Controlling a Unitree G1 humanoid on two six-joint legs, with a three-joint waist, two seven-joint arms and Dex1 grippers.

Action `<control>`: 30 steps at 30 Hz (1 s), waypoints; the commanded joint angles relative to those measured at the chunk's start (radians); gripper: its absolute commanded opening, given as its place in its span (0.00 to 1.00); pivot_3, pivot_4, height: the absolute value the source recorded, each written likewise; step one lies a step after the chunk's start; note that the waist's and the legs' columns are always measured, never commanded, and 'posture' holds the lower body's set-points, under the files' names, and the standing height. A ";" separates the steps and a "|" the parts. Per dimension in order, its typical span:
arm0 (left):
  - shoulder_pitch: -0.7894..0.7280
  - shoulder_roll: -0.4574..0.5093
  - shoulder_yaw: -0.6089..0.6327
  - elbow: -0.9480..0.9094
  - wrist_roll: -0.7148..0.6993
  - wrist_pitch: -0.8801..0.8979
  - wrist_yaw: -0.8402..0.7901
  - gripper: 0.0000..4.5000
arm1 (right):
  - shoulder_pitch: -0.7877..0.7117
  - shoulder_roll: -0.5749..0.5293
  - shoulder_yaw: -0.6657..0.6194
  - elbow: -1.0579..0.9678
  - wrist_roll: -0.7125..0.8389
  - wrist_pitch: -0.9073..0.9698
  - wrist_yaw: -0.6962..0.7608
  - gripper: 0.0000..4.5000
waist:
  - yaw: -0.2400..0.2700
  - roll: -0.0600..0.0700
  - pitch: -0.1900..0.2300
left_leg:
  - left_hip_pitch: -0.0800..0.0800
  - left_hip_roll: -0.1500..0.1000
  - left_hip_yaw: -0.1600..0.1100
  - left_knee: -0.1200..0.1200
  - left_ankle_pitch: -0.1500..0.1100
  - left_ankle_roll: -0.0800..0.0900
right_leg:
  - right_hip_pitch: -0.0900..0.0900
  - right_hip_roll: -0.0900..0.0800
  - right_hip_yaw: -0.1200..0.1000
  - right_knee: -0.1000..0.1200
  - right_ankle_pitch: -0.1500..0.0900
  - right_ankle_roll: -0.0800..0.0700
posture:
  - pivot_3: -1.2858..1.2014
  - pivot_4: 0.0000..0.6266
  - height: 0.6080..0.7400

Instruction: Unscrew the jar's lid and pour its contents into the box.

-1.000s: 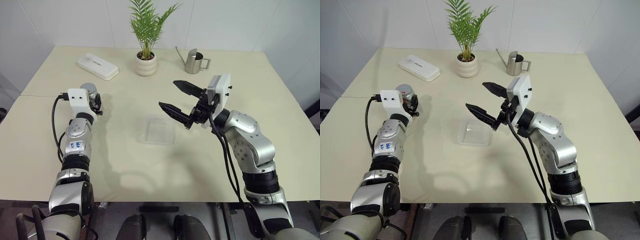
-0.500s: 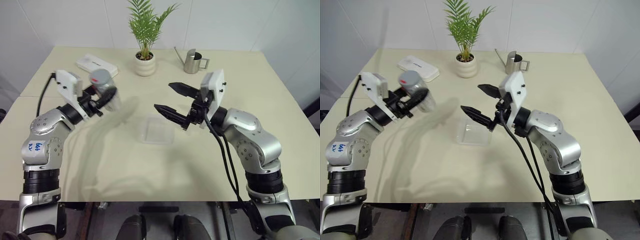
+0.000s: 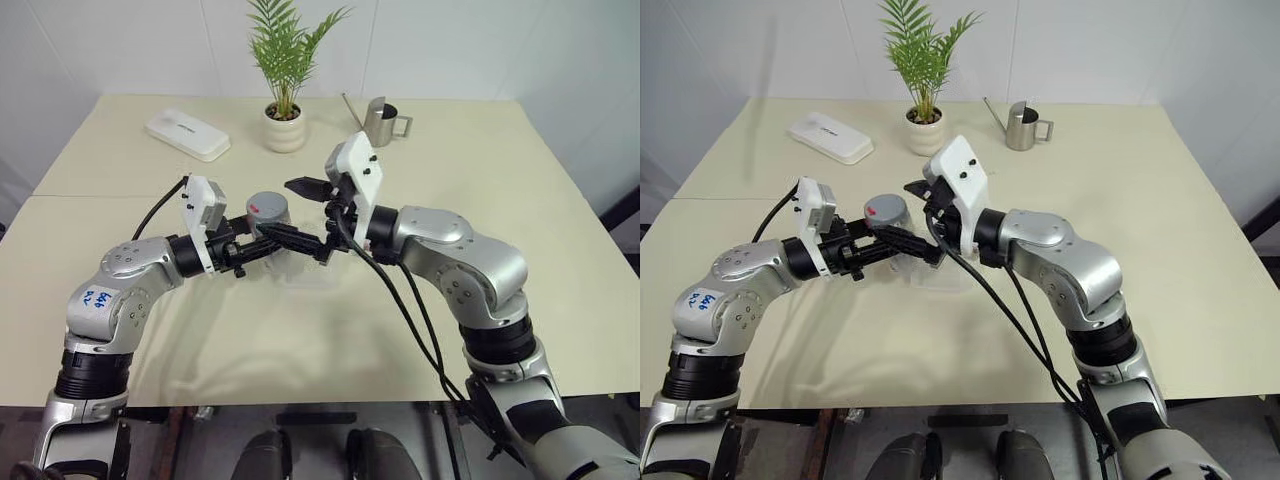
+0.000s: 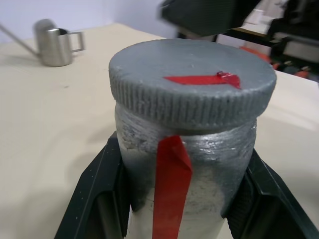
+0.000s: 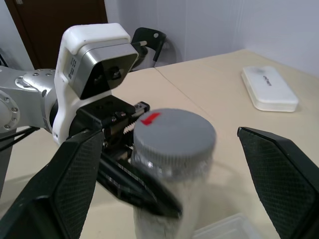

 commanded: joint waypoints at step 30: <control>-0.101 -0.011 -0.082 0.078 -0.013 -0.202 -0.476 0.43 | -0.127 -0.153 0.001 0.117 0.083 -0.191 0.649 0.58 | 0.001 0.000 0.000 | -0.001 0.000 0.002 0.001 -0.001 0.002 | 0.000 0.000 -0.001 -0.002 0.000 0.000 | 0.52 0.24 1.00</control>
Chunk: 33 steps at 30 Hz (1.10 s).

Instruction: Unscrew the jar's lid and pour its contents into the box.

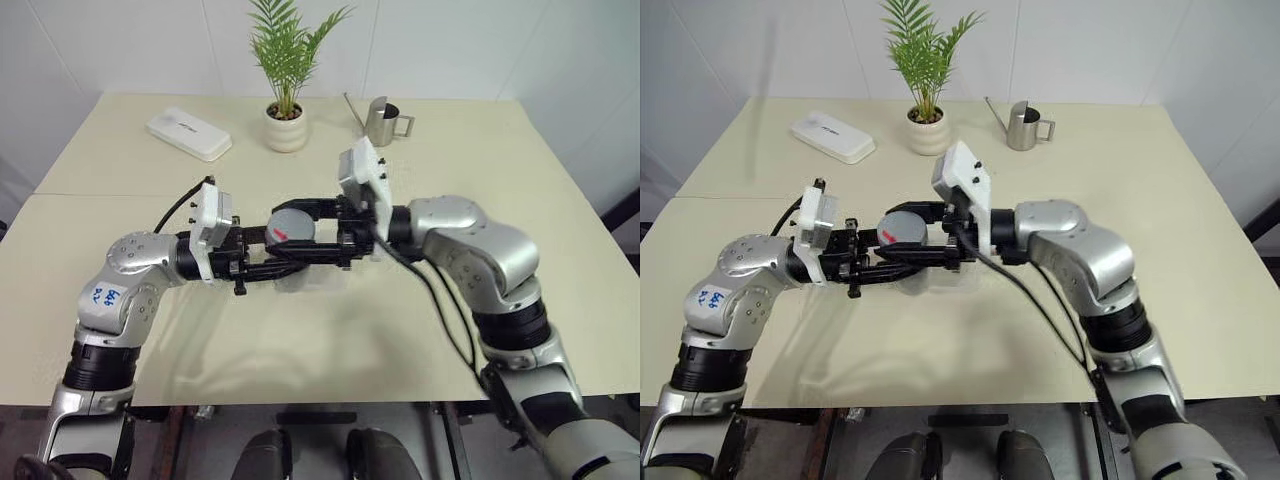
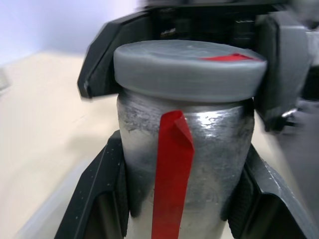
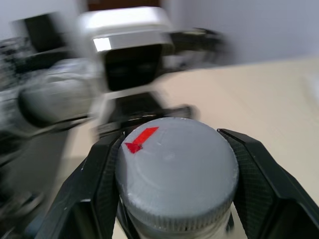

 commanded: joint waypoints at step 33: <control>-0.003 -0.063 0.036 0.019 0.019 -0.061 0.036 0.43 | -0.033 0.066 -0.038 -0.015 -0.053 -0.031 -0.158 0.99 | -0.001 0.000 0.000 | 0.000 0.001 0.000 0.001 0.001 -0.001 | 0.000 0.000 0.001 0.001 0.000 0.000 | 0.52 0.24 1.00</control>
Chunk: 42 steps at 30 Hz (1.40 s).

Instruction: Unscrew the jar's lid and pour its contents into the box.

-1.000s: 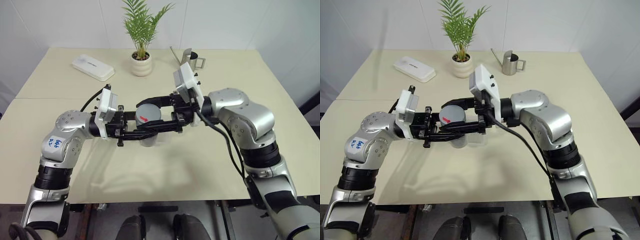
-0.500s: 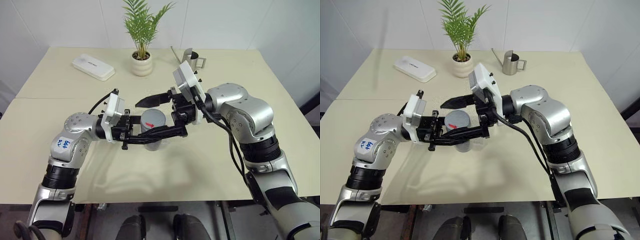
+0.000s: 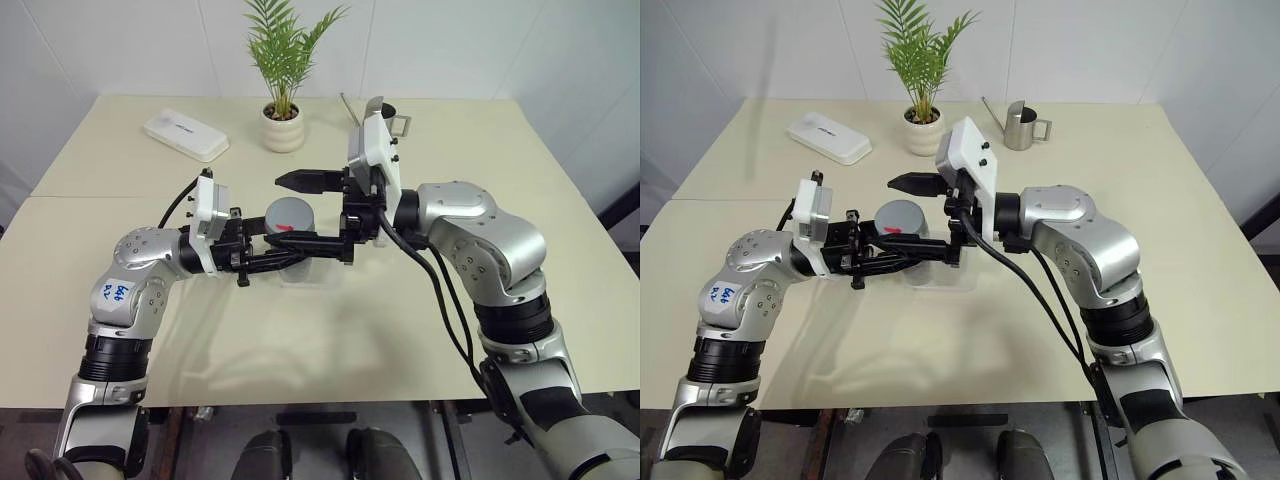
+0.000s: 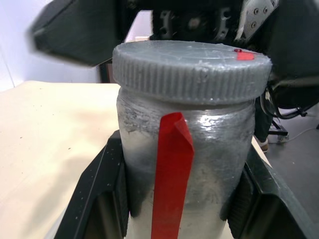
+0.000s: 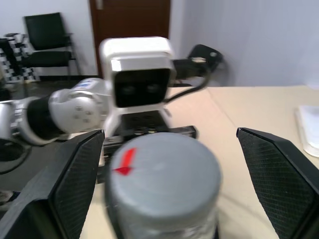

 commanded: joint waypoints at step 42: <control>0.001 -0.011 0.013 -0.071 -0.022 0.026 0.047 0.43 | -0.072 -0.040 -0.051 0.032 0.084 0.036 0.043 0.99 | 0.002 0.001 0.000 | 0.000 0.000 0.000 0.000 0.000 0.000 | 0.000 0.000 0.000 0.000 0.000 0.000 | 0.52 0.24 1.00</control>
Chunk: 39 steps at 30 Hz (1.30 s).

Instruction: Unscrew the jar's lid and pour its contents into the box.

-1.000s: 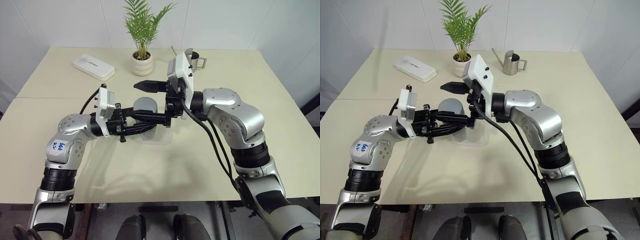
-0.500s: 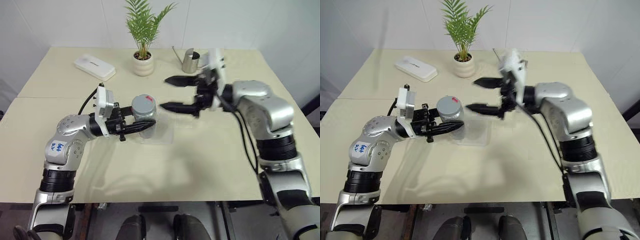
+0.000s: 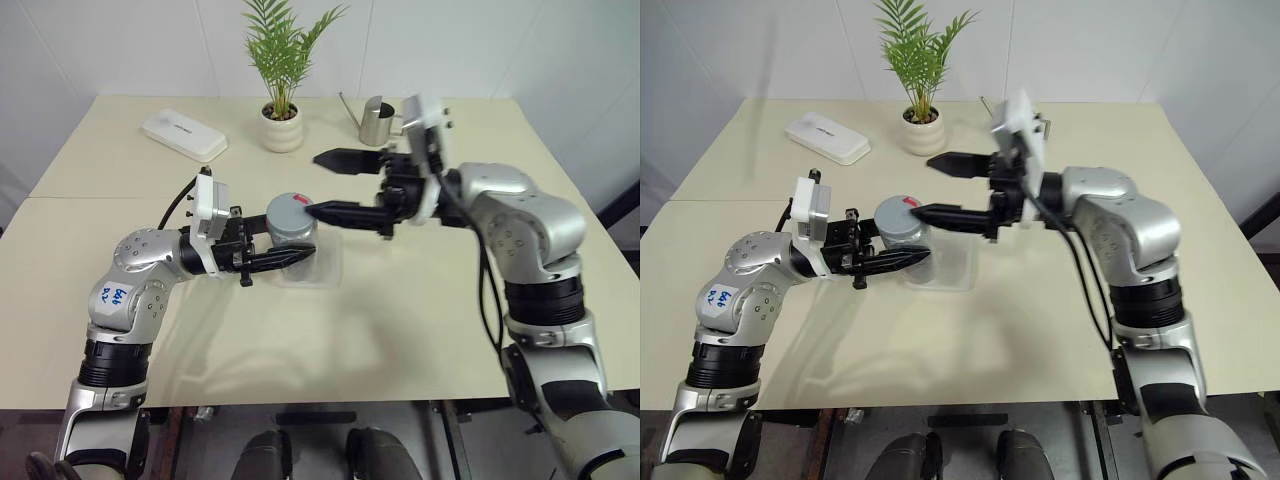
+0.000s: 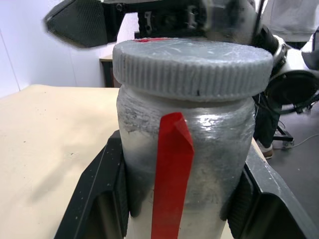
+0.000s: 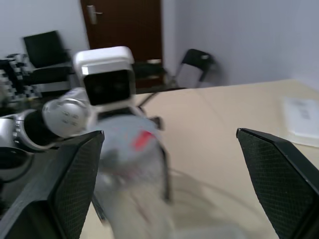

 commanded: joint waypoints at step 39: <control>-0.018 0.002 0.003 0.004 -0.006 -0.020 -0.008 0.43 | 0.008 -0.103 -0.038 -0.047 -0.013 -0.021 0.021 0.99 | 0.001 0.000 0.000 | 0.000 0.000 -0.001 0.000 0.000 0.000 | 0.000 0.000 -0.001 0.000 0.000 0.000 | 0.52 0.24 1.00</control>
